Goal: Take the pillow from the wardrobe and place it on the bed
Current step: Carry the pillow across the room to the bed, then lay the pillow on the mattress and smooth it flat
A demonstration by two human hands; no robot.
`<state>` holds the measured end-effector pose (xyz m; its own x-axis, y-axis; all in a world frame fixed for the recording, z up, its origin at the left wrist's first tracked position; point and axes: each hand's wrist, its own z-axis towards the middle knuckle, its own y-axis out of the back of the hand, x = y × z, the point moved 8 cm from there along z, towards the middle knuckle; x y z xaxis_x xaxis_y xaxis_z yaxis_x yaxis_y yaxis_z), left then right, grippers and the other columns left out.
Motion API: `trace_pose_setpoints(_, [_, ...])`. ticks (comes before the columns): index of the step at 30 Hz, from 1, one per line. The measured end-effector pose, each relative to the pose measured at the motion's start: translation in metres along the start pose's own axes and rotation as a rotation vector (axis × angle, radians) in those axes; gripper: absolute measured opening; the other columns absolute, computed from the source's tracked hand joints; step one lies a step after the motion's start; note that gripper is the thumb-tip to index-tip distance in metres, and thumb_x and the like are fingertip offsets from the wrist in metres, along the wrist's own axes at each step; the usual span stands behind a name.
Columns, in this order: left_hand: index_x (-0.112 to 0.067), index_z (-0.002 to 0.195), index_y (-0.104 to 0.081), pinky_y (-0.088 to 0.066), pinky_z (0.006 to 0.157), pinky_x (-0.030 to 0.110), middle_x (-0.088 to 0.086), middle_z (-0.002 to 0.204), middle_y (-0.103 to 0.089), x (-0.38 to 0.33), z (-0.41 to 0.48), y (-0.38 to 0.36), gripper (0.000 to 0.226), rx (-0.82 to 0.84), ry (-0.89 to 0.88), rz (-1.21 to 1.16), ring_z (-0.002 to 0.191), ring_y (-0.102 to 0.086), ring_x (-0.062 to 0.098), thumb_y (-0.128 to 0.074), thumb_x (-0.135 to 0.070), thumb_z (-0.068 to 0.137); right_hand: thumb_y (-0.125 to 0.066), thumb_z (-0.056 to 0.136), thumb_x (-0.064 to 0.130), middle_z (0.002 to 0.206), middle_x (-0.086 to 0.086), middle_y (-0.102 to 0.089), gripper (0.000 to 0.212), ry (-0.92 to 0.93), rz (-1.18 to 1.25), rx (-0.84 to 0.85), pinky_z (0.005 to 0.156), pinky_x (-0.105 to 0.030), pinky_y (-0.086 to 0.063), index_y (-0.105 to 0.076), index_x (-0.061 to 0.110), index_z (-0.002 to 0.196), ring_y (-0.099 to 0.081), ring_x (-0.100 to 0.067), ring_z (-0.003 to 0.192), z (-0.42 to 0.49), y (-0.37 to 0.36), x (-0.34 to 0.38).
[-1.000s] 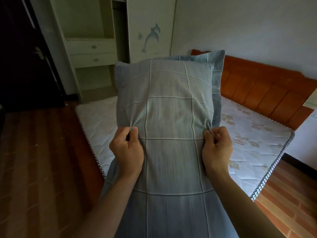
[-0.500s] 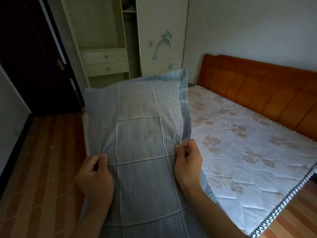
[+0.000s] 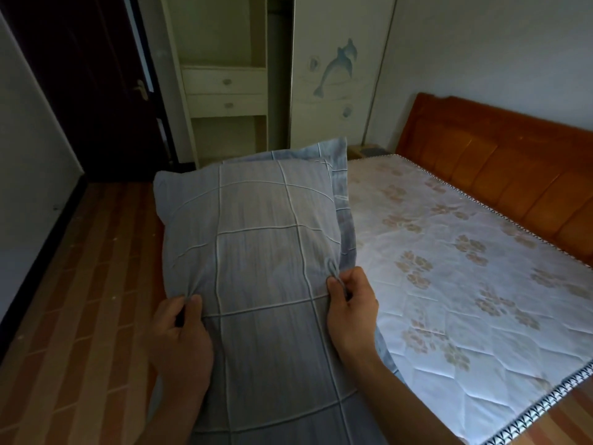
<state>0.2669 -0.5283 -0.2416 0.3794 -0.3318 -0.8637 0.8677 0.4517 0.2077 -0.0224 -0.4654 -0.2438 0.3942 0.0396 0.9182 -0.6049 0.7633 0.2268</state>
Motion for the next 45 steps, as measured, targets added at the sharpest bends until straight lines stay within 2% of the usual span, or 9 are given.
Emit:
trace_pose_setpoints(2, [-0.008,0.056,-0.046,-0.032,0.056,0.017,0.007,0.055,-0.044,0.018,0.0,0.005,0.036,0.014,0.008,-0.025,0.056,-0.037,0.009,-0.061,-0.004,0.088,-0.06,0.093,0.01,0.063,0.008,-0.053,0.025,-0.002,-0.01,0.008,0.057,-0.009,-0.038,-0.05,0.02,0.073,-0.051,0.004,0.059,-0.01,-0.011,-0.005])
trace_pose_setpoints(6, [0.0,0.057,-0.044,-0.033,0.058,0.036,0.019,0.058,-0.047,0.053,-0.007,0.012,0.038,0.043,0.064,-0.053,0.06,-0.046,0.029,-0.058,-0.009,0.092,-0.059,0.093,0.01,0.063,0.004,-0.053,0.019,-0.021,-0.029,0.033,0.057,-0.009,-0.037,-0.052,0.012,0.076,-0.05,0.003,0.059,-0.031,-0.028,-0.023])
trace_pose_setpoints(11, [0.003,0.062,-0.051,-0.038,0.061,0.039,0.02,0.061,-0.05,0.087,-0.023,0.017,0.035,0.069,0.078,0.013,0.062,-0.049,0.034,-0.056,-0.013,0.094,-0.058,0.094,0.012,0.066,0.001,-0.054,0.019,-0.087,-0.059,0.073,0.061,-0.023,-0.038,-0.051,0.012,0.077,-0.049,0.0,0.06,-0.056,-0.045,-0.064])
trace_pose_setpoints(14, [0.002,0.063,-0.054,-0.034,0.056,0.028,0.019,0.059,-0.051,0.116,-0.035,0.012,0.035,0.053,0.109,0.034,0.059,-0.049,0.031,-0.056,-0.012,0.094,-0.058,0.095,0.013,0.066,0.001,-0.054,0.021,-0.114,-0.084,0.092,0.062,-0.026,-0.04,-0.05,0.014,0.075,-0.05,-0.001,0.06,-0.064,-0.058,-0.094])
trace_pose_setpoints(20, [0.004,0.06,-0.051,-0.039,0.058,0.044,0.021,0.057,-0.05,0.182,-0.061,-0.002,0.037,0.026,0.182,0.054,0.06,-0.05,0.039,-0.057,-0.011,0.093,-0.058,0.095,0.015,0.067,-0.004,-0.058,0.017,-0.169,-0.108,0.143,0.066,-0.034,-0.044,-0.052,0.01,0.079,-0.053,-0.016,0.063,-0.075,-0.089,-0.159])
trace_pose_setpoints(31, [-0.001,0.055,-0.045,-0.033,0.057,0.034,0.011,0.056,-0.045,0.299,-0.123,-0.008,0.039,0.054,0.272,0.204,0.056,-0.045,0.027,-0.059,-0.004,0.091,-0.056,0.094,0.012,0.064,-0.003,-0.054,0.015,-0.277,-0.236,0.284,0.065,-0.035,-0.041,-0.052,0.011,0.079,-0.051,-0.019,0.063,-0.121,-0.144,-0.27])
trace_pose_setpoints(39, [-0.005,0.058,-0.049,-0.033,0.055,0.011,0.001,0.057,-0.045,0.336,-0.131,-0.033,0.035,0.177,0.275,0.241,0.054,-0.041,0.009,-0.06,-0.006,0.092,-0.055,0.094,0.014,0.065,0.0,-0.055,0.016,-0.314,-0.298,0.258,0.056,-0.026,-0.036,-0.053,0.016,0.078,-0.053,-0.021,0.067,-0.125,-0.15,-0.31])
trace_pose_setpoints(42, [-0.006,0.062,-0.054,-0.032,0.056,0.013,0.002,0.058,-0.05,0.343,-0.134,-0.039,0.033,0.244,0.308,0.288,0.054,-0.046,0.01,-0.059,-0.017,0.094,-0.054,0.095,0.014,0.079,0.0,-0.064,0.007,-0.325,-0.354,0.326,0.063,-0.025,-0.04,-0.061,0.017,0.096,-0.062,-0.029,0.085,-0.123,-0.154,-0.313])
trace_pose_setpoints(45, [-0.014,0.074,-0.062,-0.049,0.053,0.036,0.001,0.061,-0.061,0.345,-0.125,-0.027,0.031,0.234,0.365,0.305,0.054,-0.059,0.015,-0.054,-0.036,0.095,-0.055,0.096,0.029,0.125,-0.01,-0.064,0.044,-0.262,-0.39,0.465,0.095,-0.037,-0.047,-0.044,0.028,0.138,-0.06,-0.031,0.114,-0.122,-0.166,-0.304])
